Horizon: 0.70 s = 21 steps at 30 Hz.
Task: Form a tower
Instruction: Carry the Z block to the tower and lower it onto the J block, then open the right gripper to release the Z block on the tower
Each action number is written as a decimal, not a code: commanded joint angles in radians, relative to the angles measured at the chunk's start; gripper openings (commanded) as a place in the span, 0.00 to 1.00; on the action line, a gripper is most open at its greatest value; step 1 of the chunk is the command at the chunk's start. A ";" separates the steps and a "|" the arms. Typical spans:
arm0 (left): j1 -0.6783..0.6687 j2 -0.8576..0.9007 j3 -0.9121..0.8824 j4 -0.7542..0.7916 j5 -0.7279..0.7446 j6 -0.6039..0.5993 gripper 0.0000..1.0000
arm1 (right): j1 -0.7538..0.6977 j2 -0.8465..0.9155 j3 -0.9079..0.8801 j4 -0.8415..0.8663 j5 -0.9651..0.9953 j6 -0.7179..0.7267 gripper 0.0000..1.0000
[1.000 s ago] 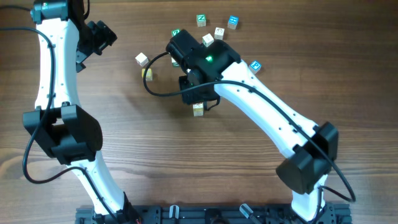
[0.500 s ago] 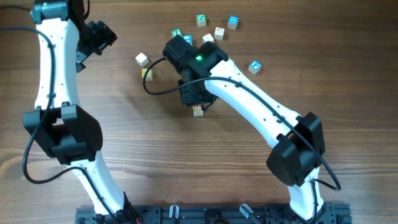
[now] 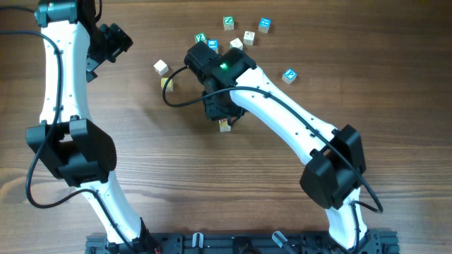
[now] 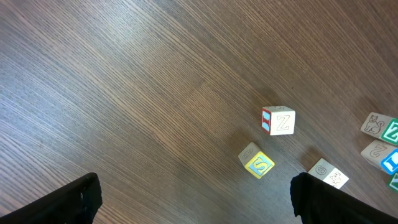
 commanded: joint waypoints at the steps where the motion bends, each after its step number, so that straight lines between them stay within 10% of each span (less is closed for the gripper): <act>1: 0.000 -0.003 0.008 0.000 -0.002 0.005 1.00 | 0.002 0.021 -0.003 0.005 -0.021 0.018 0.35; 14: 0.000 -0.003 0.008 0.000 -0.002 0.005 1.00 | 0.002 0.021 -0.003 -0.021 -0.022 0.025 0.53; 16: 0.000 -0.003 0.008 0.000 -0.002 0.005 1.00 | 0.002 0.021 -0.003 -0.010 -0.025 0.024 1.00; 21: 0.000 -0.003 0.008 0.000 -0.002 0.005 1.00 | 0.002 0.021 -0.003 -0.007 -0.029 0.047 1.00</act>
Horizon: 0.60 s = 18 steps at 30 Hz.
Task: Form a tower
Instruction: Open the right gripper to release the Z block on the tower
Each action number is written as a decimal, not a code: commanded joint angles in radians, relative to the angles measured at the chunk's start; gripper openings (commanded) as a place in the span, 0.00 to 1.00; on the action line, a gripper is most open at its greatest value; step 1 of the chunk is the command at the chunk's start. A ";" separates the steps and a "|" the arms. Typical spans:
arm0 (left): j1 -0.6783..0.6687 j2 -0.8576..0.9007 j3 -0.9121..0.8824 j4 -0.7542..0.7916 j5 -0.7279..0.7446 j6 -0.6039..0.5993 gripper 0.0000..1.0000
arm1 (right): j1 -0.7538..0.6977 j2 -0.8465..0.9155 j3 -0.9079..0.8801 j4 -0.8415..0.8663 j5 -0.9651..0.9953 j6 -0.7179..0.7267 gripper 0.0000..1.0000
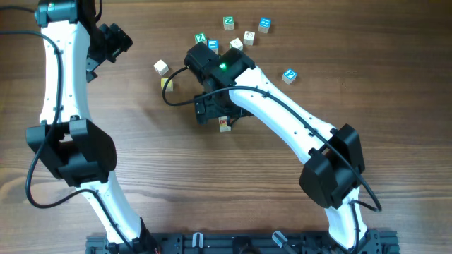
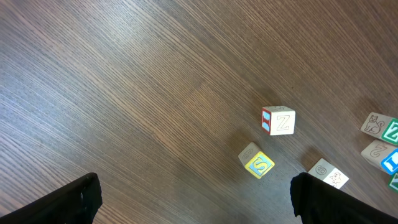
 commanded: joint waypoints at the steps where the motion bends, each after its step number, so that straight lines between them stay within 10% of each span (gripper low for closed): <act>1: 0.000 -0.003 0.008 0.000 -0.002 0.005 1.00 | 0.002 0.019 -0.003 0.004 0.000 0.058 0.97; 18: 0.000 -0.003 0.008 0.000 -0.002 0.005 1.00 | 0.003 0.028 -0.003 0.000 -0.004 0.104 0.74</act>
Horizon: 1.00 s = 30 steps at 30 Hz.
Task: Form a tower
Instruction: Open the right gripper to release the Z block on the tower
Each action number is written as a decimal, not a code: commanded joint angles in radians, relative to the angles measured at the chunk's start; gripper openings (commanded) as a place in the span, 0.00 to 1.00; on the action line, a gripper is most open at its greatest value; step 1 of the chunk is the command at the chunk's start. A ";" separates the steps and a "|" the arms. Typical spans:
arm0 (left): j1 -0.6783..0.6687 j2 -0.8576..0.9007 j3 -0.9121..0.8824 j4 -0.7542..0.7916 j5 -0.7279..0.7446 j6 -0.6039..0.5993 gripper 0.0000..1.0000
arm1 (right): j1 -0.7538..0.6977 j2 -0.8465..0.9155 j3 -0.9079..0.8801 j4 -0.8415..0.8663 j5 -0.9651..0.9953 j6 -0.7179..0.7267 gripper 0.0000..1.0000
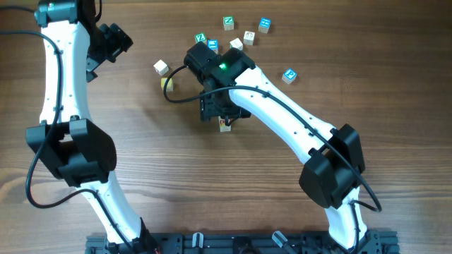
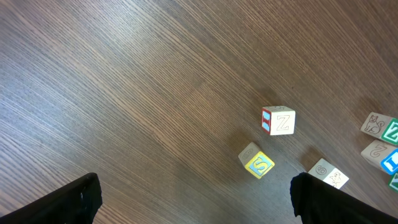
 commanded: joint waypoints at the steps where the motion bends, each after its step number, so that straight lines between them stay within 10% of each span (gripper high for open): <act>1: 0.000 -0.003 0.008 0.000 -0.002 0.005 1.00 | 0.003 0.028 -0.003 -0.010 -0.004 0.018 0.74; 30: 0.000 -0.003 0.008 0.000 -0.002 0.005 1.00 | 0.003 0.028 -0.062 0.052 -0.005 0.079 0.46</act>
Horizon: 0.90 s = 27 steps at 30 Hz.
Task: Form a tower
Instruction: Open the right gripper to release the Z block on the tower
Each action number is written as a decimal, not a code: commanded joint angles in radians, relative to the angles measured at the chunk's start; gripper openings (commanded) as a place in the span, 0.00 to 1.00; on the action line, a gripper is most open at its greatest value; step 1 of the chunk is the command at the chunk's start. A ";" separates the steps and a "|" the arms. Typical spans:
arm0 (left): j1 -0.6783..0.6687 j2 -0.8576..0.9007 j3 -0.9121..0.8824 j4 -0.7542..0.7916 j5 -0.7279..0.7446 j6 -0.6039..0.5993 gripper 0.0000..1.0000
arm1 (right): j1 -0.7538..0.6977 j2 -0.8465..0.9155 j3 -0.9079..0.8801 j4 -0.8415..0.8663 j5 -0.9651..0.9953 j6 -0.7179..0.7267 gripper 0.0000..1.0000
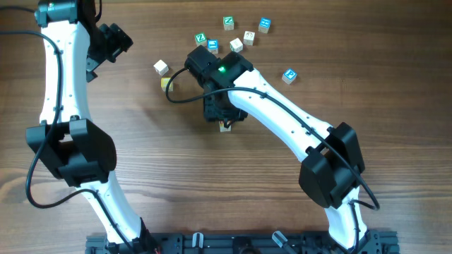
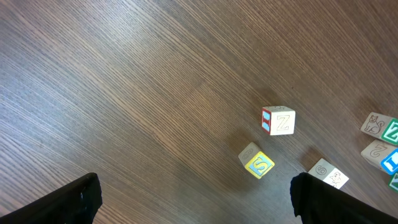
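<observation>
Small lettered cubes lie scattered on the wooden table. My right gripper (image 1: 223,118) hangs low over the table's middle, straight above one pale cube (image 1: 225,127) that peeks out at its lower edge. The wrist hides the fingers, so their state does not show. My left gripper (image 2: 196,208) is held high at the far left and is open, with nothing between its black fingers (image 2: 78,200). Below it lie a white Z cube (image 2: 278,121), a yellow S cube (image 2: 258,163) and a white cube marked 6 (image 2: 328,175).
Several loose cubes sit at the table's far side: green (image 1: 228,22), blue (image 1: 264,25), white (image 1: 248,36), and another blue one (image 1: 289,75) to the right. The right arm's black cable (image 1: 176,99) loops over the table near the yellow cube.
The right wrist has shifted slightly and turned above the pale cube, which stays in the same spot. The left arm and the other cubes have not moved.
The right gripper stood over the pale cube in the middle of the table at every moment, its wrist turned a little differently each time. The cube kept its place. The left gripper stayed open and still at the far left.
</observation>
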 commanded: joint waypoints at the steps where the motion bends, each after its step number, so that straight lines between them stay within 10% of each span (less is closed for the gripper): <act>1: 0.000 -0.003 0.008 0.000 -0.002 0.004 1.00 | 0.003 0.027 -0.010 0.005 -0.005 0.020 0.45; 18: 0.000 -0.003 0.008 0.000 -0.002 0.004 1.00 | 0.003 0.027 -0.010 0.008 0.000 0.041 0.37; 22: 0.000 -0.003 0.008 0.000 -0.002 0.004 1.00 | 0.003 0.027 -0.010 0.008 0.003 0.040 0.72; 27: 0.000 -0.003 0.008 0.000 -0.002 0.004 1.00 | -0.006 0.026 0.028 0.042 0.002 -0.012 0.86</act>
